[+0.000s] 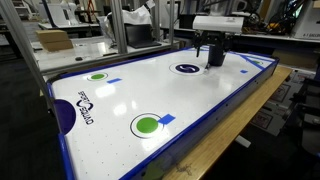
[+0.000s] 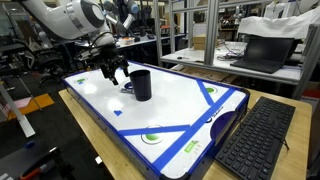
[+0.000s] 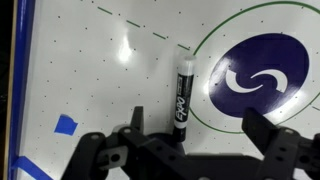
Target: Put the black marker inside the black cup
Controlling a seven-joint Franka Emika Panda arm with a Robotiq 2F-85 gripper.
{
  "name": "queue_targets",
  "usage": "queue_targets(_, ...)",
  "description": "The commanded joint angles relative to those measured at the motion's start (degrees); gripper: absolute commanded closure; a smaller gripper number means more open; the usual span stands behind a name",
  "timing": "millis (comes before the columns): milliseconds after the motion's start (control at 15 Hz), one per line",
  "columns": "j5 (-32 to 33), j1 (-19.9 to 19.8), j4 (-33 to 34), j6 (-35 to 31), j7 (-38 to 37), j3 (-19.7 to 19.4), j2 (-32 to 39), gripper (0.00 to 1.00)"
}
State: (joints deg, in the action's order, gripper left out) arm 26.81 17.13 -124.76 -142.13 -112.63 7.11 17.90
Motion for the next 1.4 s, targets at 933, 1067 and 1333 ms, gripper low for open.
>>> queue_targets(933, 5.7, 10.7, -0.2, -9.9, -9.4, -9.7, 5.9, 0.26)
queue_targets(1067, 5.7, 11.0, -0.3, -9.8, -9.9, -9.8, 5.9, 0.4)
queue_targets(1333, 5.8, 11.1, -0.1, -8.1, -10.0, -9.6, 5.8, 0.66)
